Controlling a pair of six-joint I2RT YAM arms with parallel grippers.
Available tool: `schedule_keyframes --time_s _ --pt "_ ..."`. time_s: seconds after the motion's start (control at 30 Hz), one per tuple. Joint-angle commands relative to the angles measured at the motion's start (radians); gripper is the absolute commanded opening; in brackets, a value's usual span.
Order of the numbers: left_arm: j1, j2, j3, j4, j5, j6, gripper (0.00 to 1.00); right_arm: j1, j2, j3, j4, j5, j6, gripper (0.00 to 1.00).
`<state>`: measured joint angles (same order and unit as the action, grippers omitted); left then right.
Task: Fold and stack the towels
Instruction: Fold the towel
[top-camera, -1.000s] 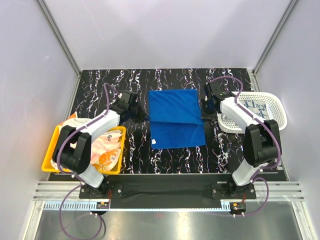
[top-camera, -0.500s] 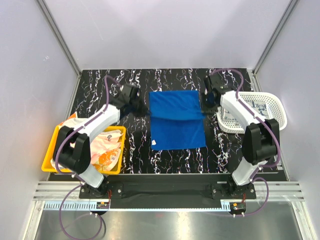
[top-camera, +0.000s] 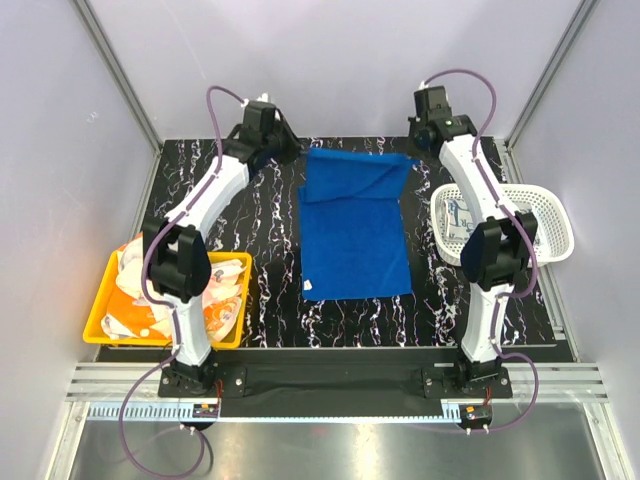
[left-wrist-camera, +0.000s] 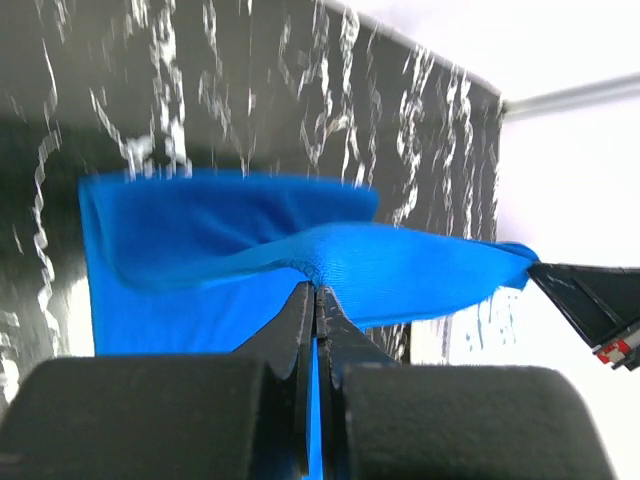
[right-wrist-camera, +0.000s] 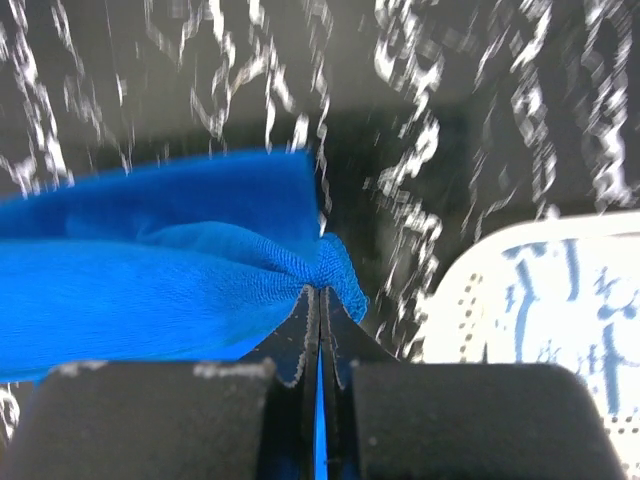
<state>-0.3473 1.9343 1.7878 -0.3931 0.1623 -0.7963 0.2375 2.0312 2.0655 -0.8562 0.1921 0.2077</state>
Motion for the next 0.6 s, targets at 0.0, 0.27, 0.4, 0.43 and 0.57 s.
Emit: schedule_keyframes --time_s 0.0,0.27,0.4,0.43,0.57 --pt "0.04 0.023 0.143 0.04 0.014 0.048 0.0 -0.015 0.012 0.128 0.037 0.056 -0.044 0.0" --pt "0.045 0.028 0.222 0.017 -0.003 0.094 0.0 -0.018 0.043 0.231 0.028 0.018 -0.054 0.0" --pt "0.045 -0.003 0.151 0.029 0.0 0.1 0.0 -0.017 0.012 0.159 0.039 0.009 -0.044 0.0" --pt "0.047 -0.009 0.138 0.03 -0.001 0.1 0.0 -0.017 0.008 0.128 0.039 0.001 -0.042 0.0" --pt "0.045 -0.041 0.067 0.034 -0.003 0.104 0.0 -0.017 -0.034 0.021 0.065 -0.039 -0.01 0.0"
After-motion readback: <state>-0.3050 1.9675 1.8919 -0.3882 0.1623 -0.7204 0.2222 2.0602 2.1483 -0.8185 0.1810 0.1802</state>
